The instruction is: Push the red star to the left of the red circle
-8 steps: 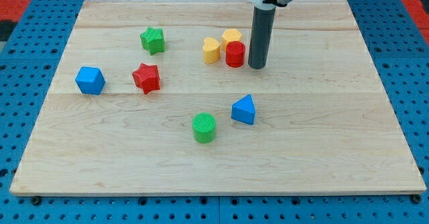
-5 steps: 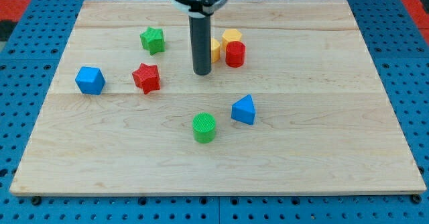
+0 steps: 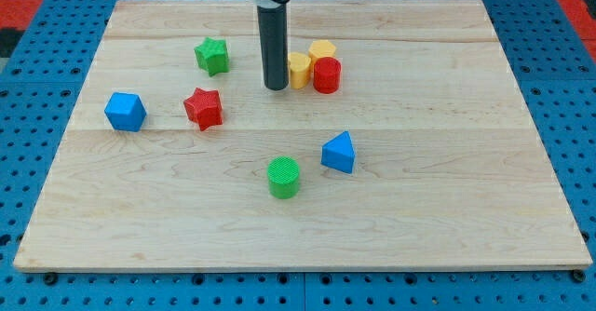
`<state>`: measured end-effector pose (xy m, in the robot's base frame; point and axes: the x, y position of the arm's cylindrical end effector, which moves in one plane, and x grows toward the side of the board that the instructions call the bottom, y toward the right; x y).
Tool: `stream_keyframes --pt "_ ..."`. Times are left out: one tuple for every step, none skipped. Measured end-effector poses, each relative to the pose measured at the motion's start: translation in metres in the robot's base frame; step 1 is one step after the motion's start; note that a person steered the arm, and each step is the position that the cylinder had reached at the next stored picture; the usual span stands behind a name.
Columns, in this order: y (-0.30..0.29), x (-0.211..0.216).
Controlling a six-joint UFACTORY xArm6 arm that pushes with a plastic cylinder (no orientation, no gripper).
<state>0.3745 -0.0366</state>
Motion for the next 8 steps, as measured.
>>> stream_keyframes --pt "-0.035 0.033" --pt "-0.037 0.075" --pt "-0.065 0.087" --pt "-0.119 0.088" --pt "-0.143 0.071" --pt "-0.104 0.043" --pt "-0.048 0.030" --pt "-0.010 0.029"
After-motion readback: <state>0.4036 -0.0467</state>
